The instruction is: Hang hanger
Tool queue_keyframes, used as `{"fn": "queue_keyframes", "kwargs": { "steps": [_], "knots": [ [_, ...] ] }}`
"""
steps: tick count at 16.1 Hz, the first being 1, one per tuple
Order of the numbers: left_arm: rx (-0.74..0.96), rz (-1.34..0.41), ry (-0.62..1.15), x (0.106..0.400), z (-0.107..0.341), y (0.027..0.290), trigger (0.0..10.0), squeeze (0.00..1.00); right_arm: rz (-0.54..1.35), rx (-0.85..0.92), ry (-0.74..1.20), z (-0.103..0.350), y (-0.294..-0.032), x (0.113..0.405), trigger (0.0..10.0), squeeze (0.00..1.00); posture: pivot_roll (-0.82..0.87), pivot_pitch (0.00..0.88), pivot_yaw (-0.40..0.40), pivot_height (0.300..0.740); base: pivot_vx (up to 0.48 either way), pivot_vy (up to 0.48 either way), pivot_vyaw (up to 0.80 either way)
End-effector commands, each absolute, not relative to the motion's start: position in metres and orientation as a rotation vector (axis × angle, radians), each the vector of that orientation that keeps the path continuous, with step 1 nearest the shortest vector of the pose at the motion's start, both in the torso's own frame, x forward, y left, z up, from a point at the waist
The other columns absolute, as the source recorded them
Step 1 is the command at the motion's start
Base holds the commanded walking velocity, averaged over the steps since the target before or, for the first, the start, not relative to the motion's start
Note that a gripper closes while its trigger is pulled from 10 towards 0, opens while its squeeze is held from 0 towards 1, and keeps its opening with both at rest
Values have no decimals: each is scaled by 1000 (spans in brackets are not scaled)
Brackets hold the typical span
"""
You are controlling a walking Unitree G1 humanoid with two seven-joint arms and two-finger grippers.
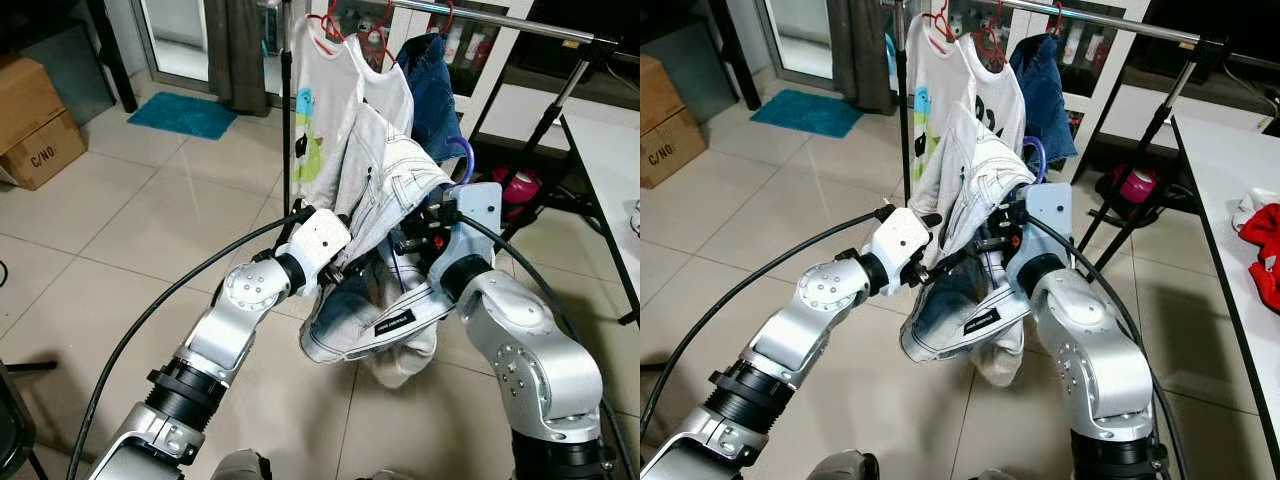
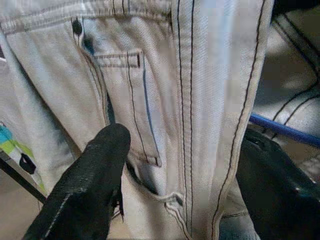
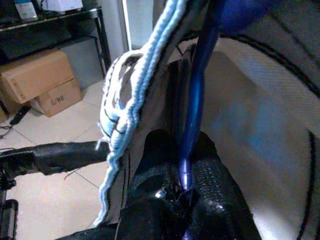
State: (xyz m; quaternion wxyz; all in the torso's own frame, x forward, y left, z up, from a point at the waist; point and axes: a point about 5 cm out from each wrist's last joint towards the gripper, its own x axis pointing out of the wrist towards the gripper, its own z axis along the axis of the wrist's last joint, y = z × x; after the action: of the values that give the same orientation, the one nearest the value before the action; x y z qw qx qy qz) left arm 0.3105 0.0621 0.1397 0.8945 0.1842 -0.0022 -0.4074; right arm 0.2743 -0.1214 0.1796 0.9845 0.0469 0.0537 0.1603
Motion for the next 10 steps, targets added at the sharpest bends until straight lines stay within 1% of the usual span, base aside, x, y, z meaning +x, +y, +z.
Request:
{"fn": "queue_keyframes", "kwargs": {
  "steps": [1, 10],
  "knots": [
    [382, -842, -27, 313, 145, 60, 0, 0, 331, 104, 24, 198, -121, 275, 10000, 0, 32, 43, -42, 740, 0, 0, 0],
    [345, -844, -36, 311, 148, 61, 0, 0, 339, 119, 37, 196, -119, 273, 10000, 0, 32, 62, -54, 740, 0, 0, 0]
  ]
}}
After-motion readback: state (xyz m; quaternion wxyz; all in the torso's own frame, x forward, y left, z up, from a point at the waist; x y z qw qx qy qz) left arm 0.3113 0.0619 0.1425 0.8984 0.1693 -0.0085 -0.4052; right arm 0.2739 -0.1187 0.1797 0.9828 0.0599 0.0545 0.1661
